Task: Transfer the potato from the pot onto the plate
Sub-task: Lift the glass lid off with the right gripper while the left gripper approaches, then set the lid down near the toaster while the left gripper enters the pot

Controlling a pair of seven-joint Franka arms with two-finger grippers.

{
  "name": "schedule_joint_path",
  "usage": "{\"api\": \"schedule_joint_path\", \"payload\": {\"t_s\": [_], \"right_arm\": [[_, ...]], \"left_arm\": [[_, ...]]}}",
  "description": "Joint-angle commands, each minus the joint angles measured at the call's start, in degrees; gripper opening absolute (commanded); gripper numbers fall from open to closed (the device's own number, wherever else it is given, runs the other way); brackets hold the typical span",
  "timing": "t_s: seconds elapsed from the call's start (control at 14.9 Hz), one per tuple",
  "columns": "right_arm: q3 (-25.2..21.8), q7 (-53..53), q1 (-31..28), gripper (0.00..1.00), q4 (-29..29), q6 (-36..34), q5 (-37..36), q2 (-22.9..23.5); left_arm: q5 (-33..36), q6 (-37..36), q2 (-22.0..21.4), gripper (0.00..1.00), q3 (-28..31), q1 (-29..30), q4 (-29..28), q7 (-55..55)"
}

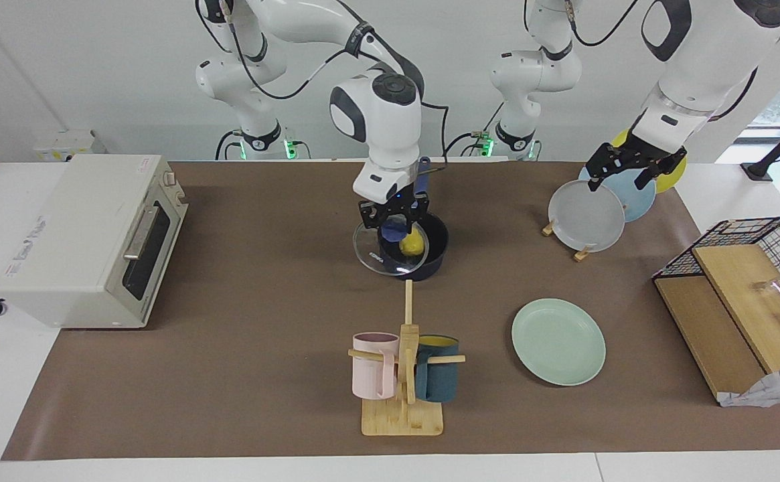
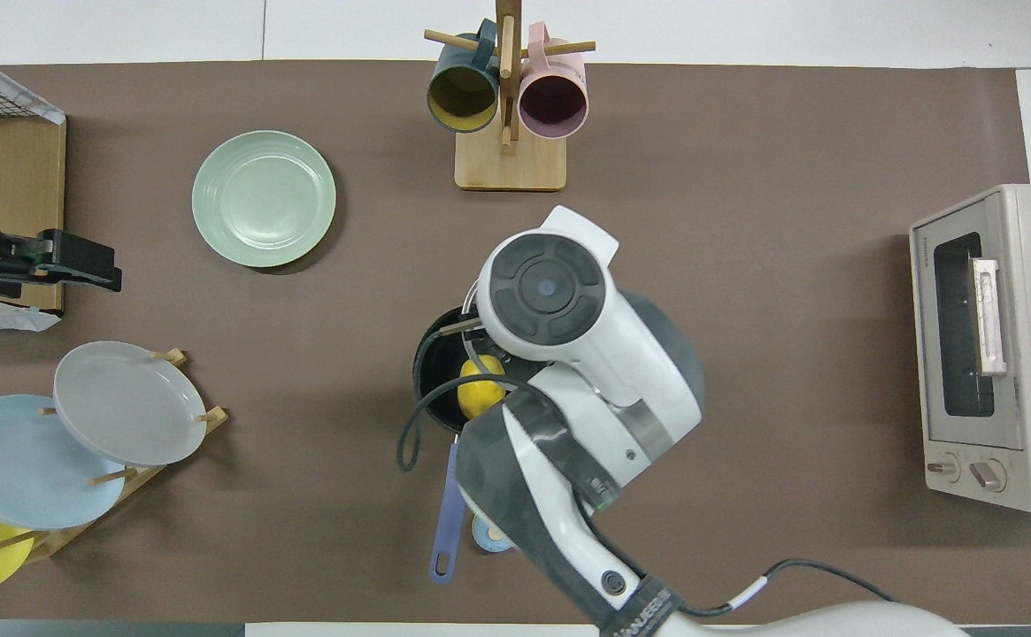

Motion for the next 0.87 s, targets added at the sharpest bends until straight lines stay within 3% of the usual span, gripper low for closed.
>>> {"api": "schedule_joint_path", "payload": {"t_s": [0.0,0.27,0.47,0.8], "right_arm": [[0.67,-10.53,-6.84,0.18,0.08,-0.95,0.33,-0.60],[0.67,-25.39,-17.64,0.18,-6.75,0.36,0.34,-2.53],[0.67,-30.95,-24.52,0.18,-7.39,1.07,3.05,-2.45],[0.67,-33.24,-31.73,0.18,-19.49,12.72,4.02,-5.43]], "left_arm": [[0.80,1.58,-2.38,1.00,0.10,-6.78,-3.91,-3.41],[0.02,3.06,-3.10,1.00,0.01,-21.01,-8.04,-23.77],[-3.49,12.18,-3.80,1.00,0.01,-29.37,-15.76,-34.52],[-5.61,25.02,4.09,1.00,-0.07,-34.75,-21.93,-38.76]]}}
